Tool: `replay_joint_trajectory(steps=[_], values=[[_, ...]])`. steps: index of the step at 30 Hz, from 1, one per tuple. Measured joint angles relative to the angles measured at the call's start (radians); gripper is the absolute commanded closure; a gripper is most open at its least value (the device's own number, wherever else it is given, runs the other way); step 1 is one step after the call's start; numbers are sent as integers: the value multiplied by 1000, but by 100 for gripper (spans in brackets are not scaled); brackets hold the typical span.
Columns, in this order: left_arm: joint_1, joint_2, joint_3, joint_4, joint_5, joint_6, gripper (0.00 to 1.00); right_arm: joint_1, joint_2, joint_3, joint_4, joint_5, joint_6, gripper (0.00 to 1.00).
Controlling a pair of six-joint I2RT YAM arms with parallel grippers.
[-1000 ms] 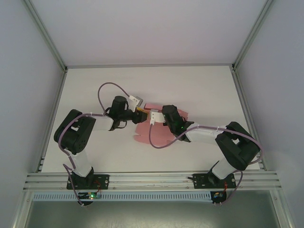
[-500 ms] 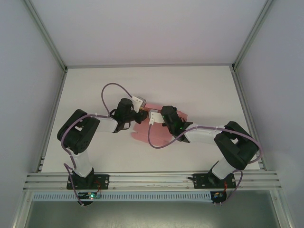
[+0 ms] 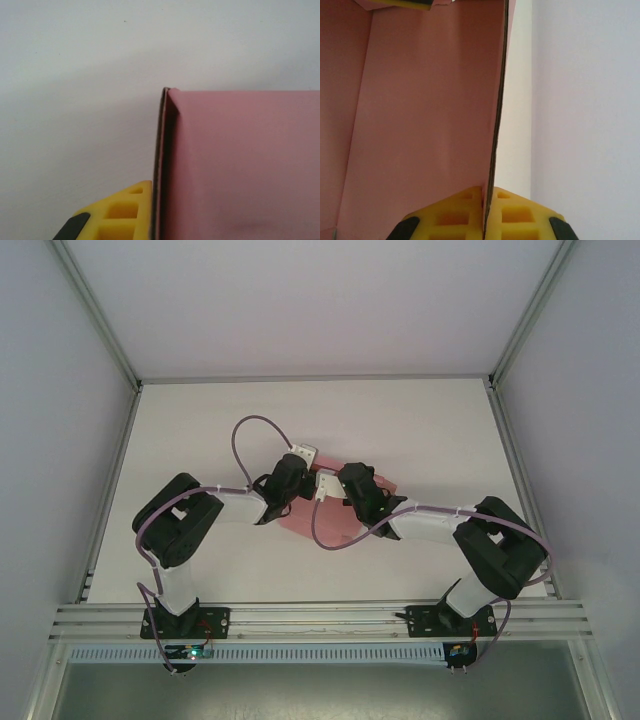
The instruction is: Assemble paper box
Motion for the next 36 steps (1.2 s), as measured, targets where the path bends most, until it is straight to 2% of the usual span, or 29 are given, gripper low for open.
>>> replay_joint_trajectory(steps=[2, 4, 13, 14, 15, 20, 21, 23, 26, 31, 32, 34, 36], values=[[-5, -6, -6, -6, -20, -19, 95, 0, -3, 3, -10, -5, 2, 100], [-14, -8, -6, -16, -47, -44, 100, 0, -10, 5, -23, -16, 8, 100], [-60, -7, 56, -170, -188, -189, 100, 0, -16, 12, -41, -35, 20, 100], [-62, -10, 56, -180, -199, -198, 97, 0, -16, 12, -41, -40, 20, 100], [-65, -12, 56, -192, -209, -206, 90, 0, -16, 13, -41, -46, 20, 100], [-68, -14, 93, -276, -226, -246, 96, -1, -16, 15, -41, -57, 23, 100], [-68, -14, 95, -279, -227, -247, 93, -1, -16, 16, -41, -58, 24, 100], [-68, -14, 84, -262, -214, -236, 78, -1, -16, 17, -44, -60, 24, 100], [-55, -17, 36, -178, -192, -224, 70, 0, -33, 16, -72, -65, 25, 100], [-38, -14, 18, -120, -129, -204, 74, 0, -46, 13, -93, -63, 35, 100], [-38, -12, 22, -119, -121, -197, 78, 0, -47, 13, -95, -61, 38, 100], [-38, -10, 24, -109, -98, -182, 93, 0, -48, 12, -97, -61, 40, 100], [-38, -10, 23, -105, -76, -144, 100, 0, -51, 13, -92, -59, 40, 100]])
